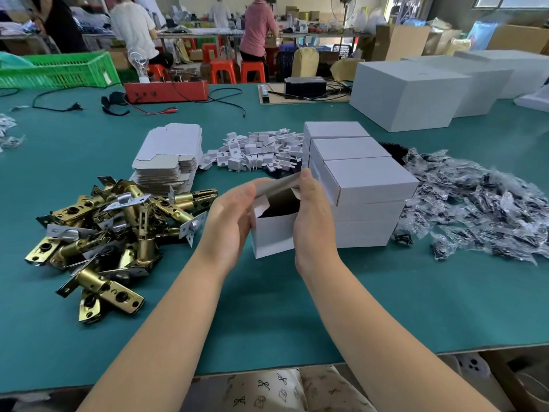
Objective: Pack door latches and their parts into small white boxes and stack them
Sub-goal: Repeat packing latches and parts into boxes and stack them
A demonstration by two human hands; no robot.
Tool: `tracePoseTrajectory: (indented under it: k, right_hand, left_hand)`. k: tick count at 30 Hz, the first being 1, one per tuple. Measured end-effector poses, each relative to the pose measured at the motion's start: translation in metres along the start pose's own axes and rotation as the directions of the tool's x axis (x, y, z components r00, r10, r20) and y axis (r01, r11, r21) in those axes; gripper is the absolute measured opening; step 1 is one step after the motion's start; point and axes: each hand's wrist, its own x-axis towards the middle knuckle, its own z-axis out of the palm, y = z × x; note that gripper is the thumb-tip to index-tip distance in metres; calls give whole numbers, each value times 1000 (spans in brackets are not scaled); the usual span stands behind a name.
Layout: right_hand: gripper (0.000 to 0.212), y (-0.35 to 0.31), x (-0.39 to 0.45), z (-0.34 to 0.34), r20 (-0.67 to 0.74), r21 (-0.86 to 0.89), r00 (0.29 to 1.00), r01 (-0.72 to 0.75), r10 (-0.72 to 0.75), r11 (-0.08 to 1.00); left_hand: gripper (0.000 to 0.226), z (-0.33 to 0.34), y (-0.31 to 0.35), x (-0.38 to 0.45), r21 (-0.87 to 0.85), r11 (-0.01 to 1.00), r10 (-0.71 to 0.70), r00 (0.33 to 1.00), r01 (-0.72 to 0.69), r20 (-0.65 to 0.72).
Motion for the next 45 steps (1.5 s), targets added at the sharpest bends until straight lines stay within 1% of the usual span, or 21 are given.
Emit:
tracePoseTrajectory:
  k: [1, 2, 4, 6, 7, 8, 10, 13, 16, 17, 22, 25, 28, 30, 33, 36, 39, 41, 45]
  right_hand:
    - [47, 1, 0, 1, 15, 27, 1000, -2, 2, 1000]
    - [48, 0, -1, 1, 33, 41, 999, -1, 0, 999]
    - [40, -3, -1, 1, 58, 37, 998, 4, -6, 999]
    - [31, -2, 1, -3, 73, 34, 997, 13, -16, 999]
    - [28, 0, 1, -4, 72, 24, 997, 15, -17, 1000]
    - [29, 3, 1, -5, 69, 8, 997, 17, -17, 1000]
    - [33, 9, -3, -6, 51, -30, 998, 27, -25, 999]
    - [29, 16, -6, -6, 59, -57, 994, 94, -90, 994]
    - [28, 17, -7, -5, 80, -123, 987, 152, -142, 981]
    - [27, 17, -7, -4, 76, -135, 985, 166, -157, 977]
    - [19, 13, -3, -4, 49, -176, 978, 209, -204, 962]
    - [15, 12, -1, -1, 16, -192, 976, 214, -215, 958]
    - [23, 12, -1, 2, -2, -203, 976, 212, -217, 956]
    - [29, 9, -3, 3, -5, -202, 969, 241, -247, 949]
    - [33, 6, 0, 3, 1, -196, 964, 260, -265, 946]
    - [28, 7, 0, 2, 5, -215, 959, 278, -284, 936]
    - [20, 10, -2, 3, -2, -200, 965, 258, -264, 945]
    - [17, 12, -2, 4, 13, -179, 969, 246, -248, 953]
    - [16, 16, -3, 1, 28, -114, 964, 265, -264, 957]
  left_hand:
    - [47, 2, 1, 0, 10, 1000, 13, 1000, -12, -25]
    - [46, 3, 1, 0, 34, 999, 33, 999, -32, -27]
    - [41, 4, 2, -1, 71, 995, 72, 997, -72, -9]
    - [27, 4, 4, -1, 111, 990, 85, 996, -83, -14]
    - [16, 4, 3, 0, 128, 989, 79, 997, -75, -23]
    - [12, 2, 2, 0, 147, 987, 70, 997, -64, -36]
    - [19, -1, -1, -1, 194, 979, 68, 996, -55, -59]
    - [32, -3, 1, -2, 287, 955, 93, 994, -75, -52]
    - [28, -4, 1, -2, 509, 850, 180, 983, -135, -39]
    - [27, -4, 0, -1, 546, 825, 200, 979, -147, -39]
    - [18, -1, -3, -2, 576, 798, 262, 963, -177, -67]
    - [15, 3, -4, -1, 572, 800, 272, 959, -180, -79]
    - [18, 5, -3, -2, 607, 772, 283, 957, -189, -62]
    - [20, 5, -2, -2, 647, 733, 307, 951, -211, -38]
    - [17, 5, -1, -1, 732, 624, 397, 918, -274, 5]
    - [15, 4, -1, 0, 758, 567, 447, 893, -323, 46]
    - [21, 1, -2, -2, 776, 508, 466, 877, -374, 118]
    - [23, -2, -2, -4, 777, 510, 447, 885, -370, 128]
    - [29, -5, 0, -5, 775, 531, 411, 904, -342, 117]
